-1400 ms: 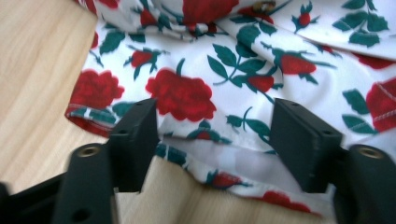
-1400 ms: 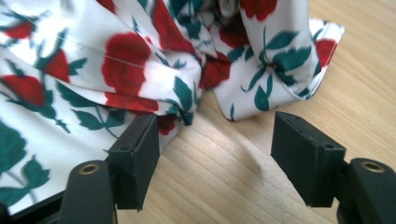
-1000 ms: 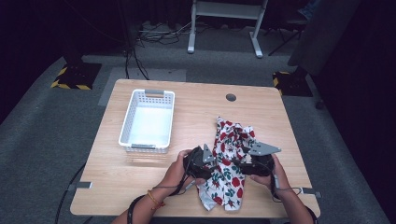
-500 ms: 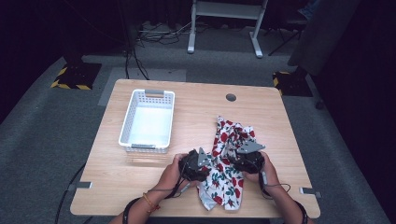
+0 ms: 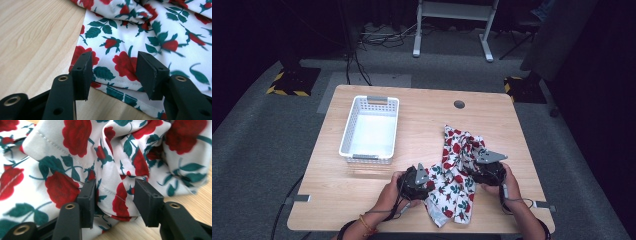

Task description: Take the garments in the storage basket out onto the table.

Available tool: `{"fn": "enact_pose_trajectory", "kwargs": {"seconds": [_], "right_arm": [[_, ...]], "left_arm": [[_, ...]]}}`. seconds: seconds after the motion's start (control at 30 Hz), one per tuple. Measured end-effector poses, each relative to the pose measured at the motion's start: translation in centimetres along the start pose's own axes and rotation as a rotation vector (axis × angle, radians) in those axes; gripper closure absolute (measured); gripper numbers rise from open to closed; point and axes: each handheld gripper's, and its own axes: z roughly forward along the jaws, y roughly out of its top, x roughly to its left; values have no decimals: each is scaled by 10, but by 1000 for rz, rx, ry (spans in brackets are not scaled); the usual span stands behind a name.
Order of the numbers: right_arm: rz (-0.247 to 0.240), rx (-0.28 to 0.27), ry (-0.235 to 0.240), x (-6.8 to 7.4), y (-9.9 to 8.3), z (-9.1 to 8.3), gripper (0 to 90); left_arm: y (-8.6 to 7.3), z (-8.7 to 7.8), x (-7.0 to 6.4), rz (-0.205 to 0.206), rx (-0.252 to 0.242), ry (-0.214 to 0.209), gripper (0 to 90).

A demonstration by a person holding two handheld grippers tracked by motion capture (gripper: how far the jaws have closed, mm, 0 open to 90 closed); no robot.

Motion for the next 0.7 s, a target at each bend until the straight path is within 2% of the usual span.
{"fn": "enact_pose_trajectory", "kwargs": {"seconds": [0.1, 0.2, 0.27, 0.3, 0.33, 0.37, 0.5, 0.53, 0.63, 0.7], "right_arm": [[9, 9, 20, -2, -2, -2, 559], [-14, 7, 32, 1, -2, -4, 551], [-27, -8, 69, 3, -1, -8, 527], [-33, -25, 87, 4, 0, -12, 516], [-27, -43, 96, 5, 1, -15, 504], [-14, -71, 105, 6, 3, -21, 496], [-25, -124, 95, 15, 12, -32, 483], [-32, -132, 100, 19, 15, -33, 480], [-59, -141, 88, 29, 23, -32, 465], [-63, -152, 103, 35, 27, -31, 457]], "left_arm": [[-1, -2, -3, 3, 2, 2, 473], [-2, -4, -3, -3, 16, -3, 472], [2, -5, -4, 4, 46, 11, 450], [5, -5, -5, 18, 57, 13, 395], [9, -6, -6, 25, 39, -6, 370], [13, -7, -7, 25, 15, -22, 377], [34, -3, -10, 59, -20, -13, 377], [41, 1, -9, 66, -18, -1, 380], [53, 12, -6, 71, -17, -9, 407], [58, 22, -5, 87, 12, 16, 437]]}}
